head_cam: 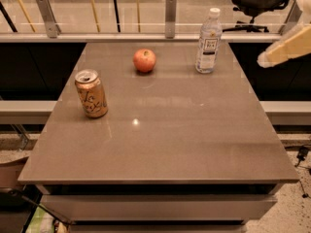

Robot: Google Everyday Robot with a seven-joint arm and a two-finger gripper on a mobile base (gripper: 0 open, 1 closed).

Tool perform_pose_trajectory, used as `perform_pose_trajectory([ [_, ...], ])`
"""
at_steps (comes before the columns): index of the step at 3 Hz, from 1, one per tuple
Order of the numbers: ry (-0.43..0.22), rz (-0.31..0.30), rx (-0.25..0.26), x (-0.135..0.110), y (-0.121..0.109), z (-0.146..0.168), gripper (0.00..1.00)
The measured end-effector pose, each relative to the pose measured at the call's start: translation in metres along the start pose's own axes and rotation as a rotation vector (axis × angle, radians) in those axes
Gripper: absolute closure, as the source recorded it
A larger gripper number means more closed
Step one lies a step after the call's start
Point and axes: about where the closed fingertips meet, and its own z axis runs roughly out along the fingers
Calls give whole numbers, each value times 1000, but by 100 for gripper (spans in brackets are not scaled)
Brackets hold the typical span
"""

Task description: Pick blue plastic bottle

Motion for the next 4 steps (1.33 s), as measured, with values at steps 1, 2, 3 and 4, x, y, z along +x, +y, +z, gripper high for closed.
perform_pose_trajectory([
  [1, -113, 103, 3, 6, -16, 27, 0],
  [2, -216, 193, -1, 5, -30, 54, 0],
  [3, -293, 250, 8, 1, -44, 77, 0],
  [4, -310, 310, 29, -7, -69, 117, 0],
])
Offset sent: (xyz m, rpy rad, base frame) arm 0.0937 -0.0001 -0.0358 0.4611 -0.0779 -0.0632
